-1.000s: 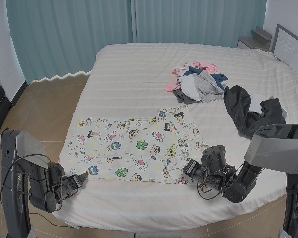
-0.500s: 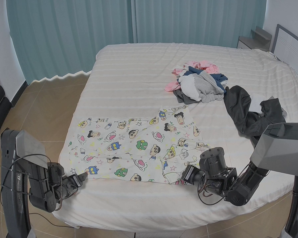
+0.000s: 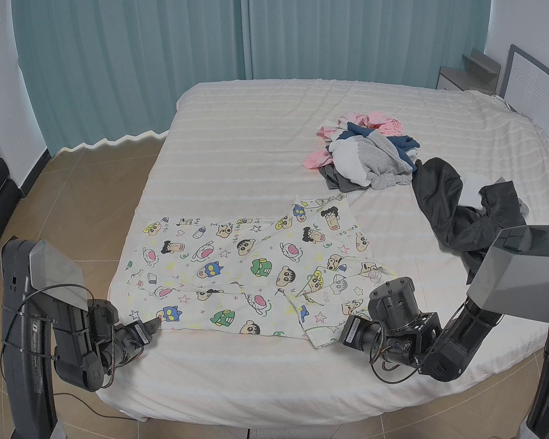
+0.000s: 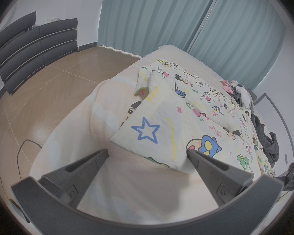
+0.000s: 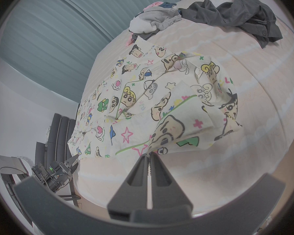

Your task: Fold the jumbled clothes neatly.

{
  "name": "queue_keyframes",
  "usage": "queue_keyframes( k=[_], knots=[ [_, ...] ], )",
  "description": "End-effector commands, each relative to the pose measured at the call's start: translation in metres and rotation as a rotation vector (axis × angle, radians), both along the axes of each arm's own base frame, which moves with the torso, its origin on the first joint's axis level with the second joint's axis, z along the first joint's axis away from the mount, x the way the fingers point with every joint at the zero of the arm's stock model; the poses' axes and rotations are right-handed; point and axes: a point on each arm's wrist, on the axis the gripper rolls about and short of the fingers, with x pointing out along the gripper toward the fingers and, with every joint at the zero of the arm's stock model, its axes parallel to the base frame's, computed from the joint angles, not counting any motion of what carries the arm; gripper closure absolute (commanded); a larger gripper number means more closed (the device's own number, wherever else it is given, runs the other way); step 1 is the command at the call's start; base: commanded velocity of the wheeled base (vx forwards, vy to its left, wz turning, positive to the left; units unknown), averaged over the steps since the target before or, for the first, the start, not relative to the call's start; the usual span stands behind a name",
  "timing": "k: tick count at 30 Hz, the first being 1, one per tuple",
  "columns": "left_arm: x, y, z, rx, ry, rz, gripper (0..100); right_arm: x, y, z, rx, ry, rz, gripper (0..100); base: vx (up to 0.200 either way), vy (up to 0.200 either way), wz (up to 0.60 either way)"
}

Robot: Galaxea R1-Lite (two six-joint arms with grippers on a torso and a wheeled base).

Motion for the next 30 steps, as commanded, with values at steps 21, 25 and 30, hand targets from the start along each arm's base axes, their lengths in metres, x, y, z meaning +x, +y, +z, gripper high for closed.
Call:
queue_keyframes(
  k=[21,25,30],
  knots=[
    [0.001,0.000,0.001,0.000,-0.017,0.001,0,0.005,0.017,-0.005,0.058,0.050,-0.028,100,0.000,0.000,0.00],
    [0.001,0.000,0.001,0.001,-0.017,0.002,0,0.002,0.015,-0.007,0.033,0.086,-0.028,100,0.000,0.000,0.00],
    [0.001,0.000,0.001,0.001,-0.017,0.002,0,0.001,0.015,-0.007,0.033,0.098,-0.020,0,0.000,0.000,0.00]
  ],
)
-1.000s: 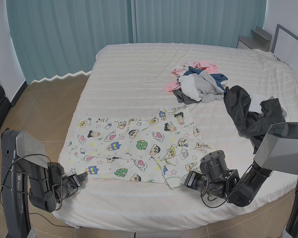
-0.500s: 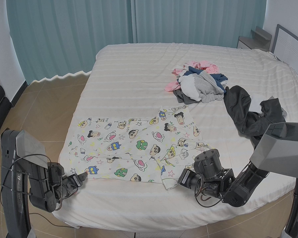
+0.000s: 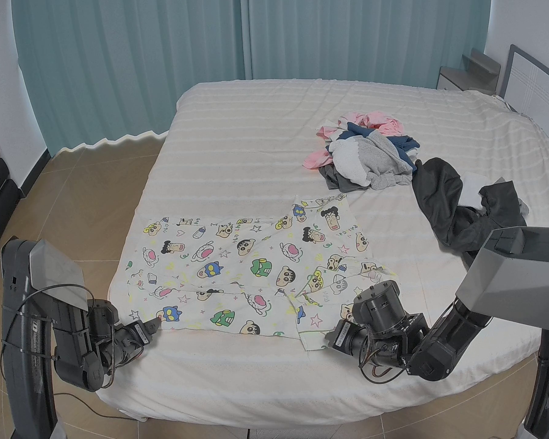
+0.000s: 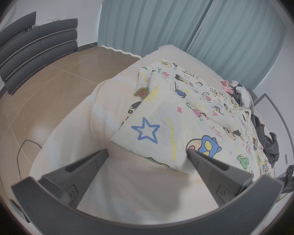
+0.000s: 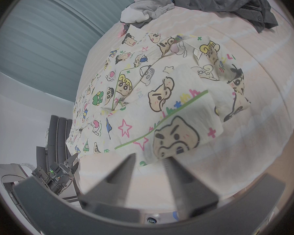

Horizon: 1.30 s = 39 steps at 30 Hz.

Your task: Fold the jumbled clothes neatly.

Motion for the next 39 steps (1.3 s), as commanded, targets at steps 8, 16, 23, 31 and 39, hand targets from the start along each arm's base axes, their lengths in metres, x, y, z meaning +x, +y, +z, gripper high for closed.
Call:
queue_keyframes(
  k=[8,16,23,31,39],
  knots=[
    [0.001,0.000,0.001,0.000,-0.017,0.001,0,-0.004,-0.005,0.018,0.019,-0.032,0.005,0,0.000,0.000,0.00],
    [0.001,0.000,0.001,0.000,-0.017,0.001,0,0.010,-0.027,0.038,0.065,-0.083,-0.015,0,0.000,0.000,0.00],
    [0.001,0.001,0.001,0.000,-0.017,0.003,0,0.009,-0.033,0.051,0.143,-0.076,0.018,0,0.000,0.000,0.00],
    [0.004,0.004,0.009,-0.041,-0.050,0.038,0,0.031,-0.035,0.010,0.122,-0.031,-0.031,0,0.000,0.000,0.00],
    [0.011,0.012,0.027,-0.098,-0.126,0.088,0,0.049,-0.049,-0.001,0.065,-0.058,-0.101,0,0.000,0.000,0.00]
  ],
)
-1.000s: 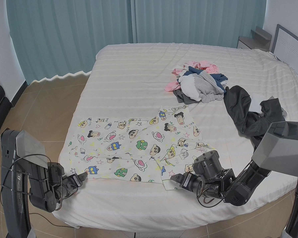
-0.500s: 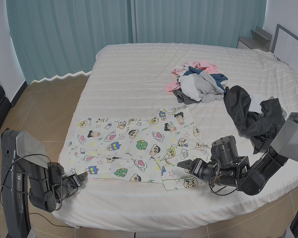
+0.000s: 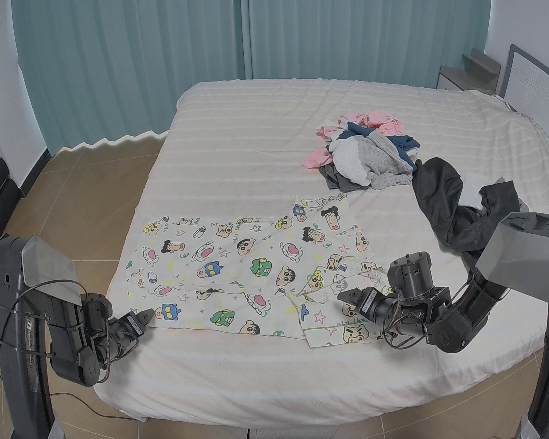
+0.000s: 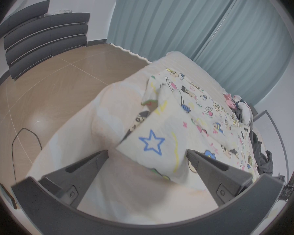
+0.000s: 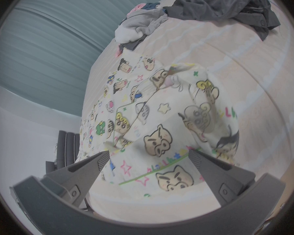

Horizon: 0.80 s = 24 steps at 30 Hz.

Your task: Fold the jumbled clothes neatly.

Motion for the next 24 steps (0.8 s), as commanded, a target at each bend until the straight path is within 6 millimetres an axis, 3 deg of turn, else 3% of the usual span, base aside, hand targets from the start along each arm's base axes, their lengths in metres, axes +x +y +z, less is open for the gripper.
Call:
queue_keyframes(
  k=[1,8,11,17,24],
  knots=[
    [0.006,0.004,0.016,-0.002,-0.080,0.014,0,0.007,-0.005,-0.015,-0.024,0.023,-0.025,0,0.000,0.000,0.00],
    [0.008,0.006,0.038,-0.003,-0.153,0.021,0,0.002,-0.001,0.011,0.027,-0.026,-0.008,0,0.000,0.000,0.00],
    [0.008,0.004,0.046,-0.004,-0.176,0.031,0,-0.002,-0.005,0.031,0.074,-0.058,-0.009,0,0.000,0.000,0.00],
    [0.018,0.007,0.051,-0.011,-0.226,0.125,0,0.001,-0.010,0.036,0.083,-0.072,-0.023,0,0.000,0.000,0.00],
    [0.019,0.009,0.050,-0.018,-0.226,0.135,0,0.004,-0.009,0.036,0.097,-0.108,-0.032,0,0.200,0.000,0.00]
  ],
)
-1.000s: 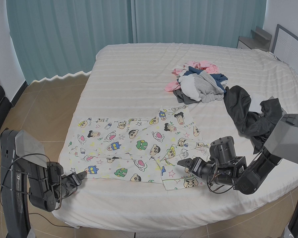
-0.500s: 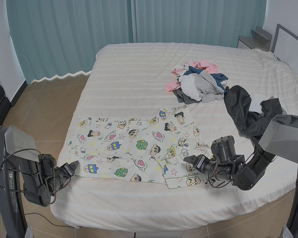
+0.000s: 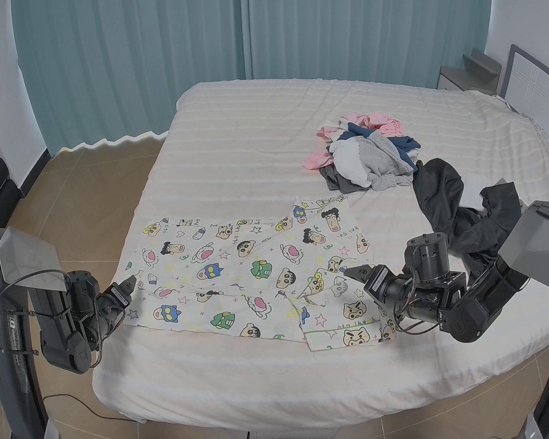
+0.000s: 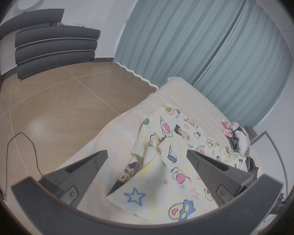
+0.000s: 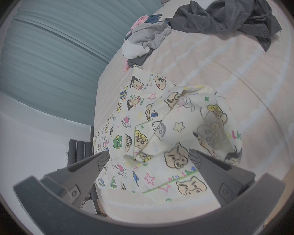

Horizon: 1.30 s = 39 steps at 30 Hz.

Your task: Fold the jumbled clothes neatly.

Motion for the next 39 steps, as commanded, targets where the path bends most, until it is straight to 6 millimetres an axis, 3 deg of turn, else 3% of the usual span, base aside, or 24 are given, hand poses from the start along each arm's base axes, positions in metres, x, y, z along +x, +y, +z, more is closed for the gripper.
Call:
queue_keyframes(
  k=[1,17,26,30,36,39],
  knots=[
    [0.002,0.001,0.006,0.002,-0.036,0.002,0,0.002,0.000,0.001,0.007,-0.037,-0.004,0,0.200,0.000,0.00],
    [0.004,0.001,0.008,0.008,-0.048,0.004,0,0.003,-0.003,-0.009,-0.037,-0.030,0.009,0,0.200,0.000,0.00],
    [0.009,0.001,0.009,0.035,-0.059,-0.013,0,0.003,0.000,-0.015,-0.051,-0.020,0.022,0,0.000,0.000,0.00],
    [0.022,0.002,0.011,0.081,-0.100,-0.033,0,0.002,0.001,-0.015,-0.052,-0.020,0.026,0,0.000,0.000,0.00],
    [0.037,0.005,-0.012,0.119,-0.076,-0.049,0,-0.001,0.002,-0.018,-0.058,-0.007,0.036,0,0.000,0.000,0.00],
    [0.040,0.004,-0.013,0.111,-0.057,-0.107,0,-0.003,0.006,-0.024,-0.069,0.007,0.049,0,0.000,0.000,0.00]
  ],
)
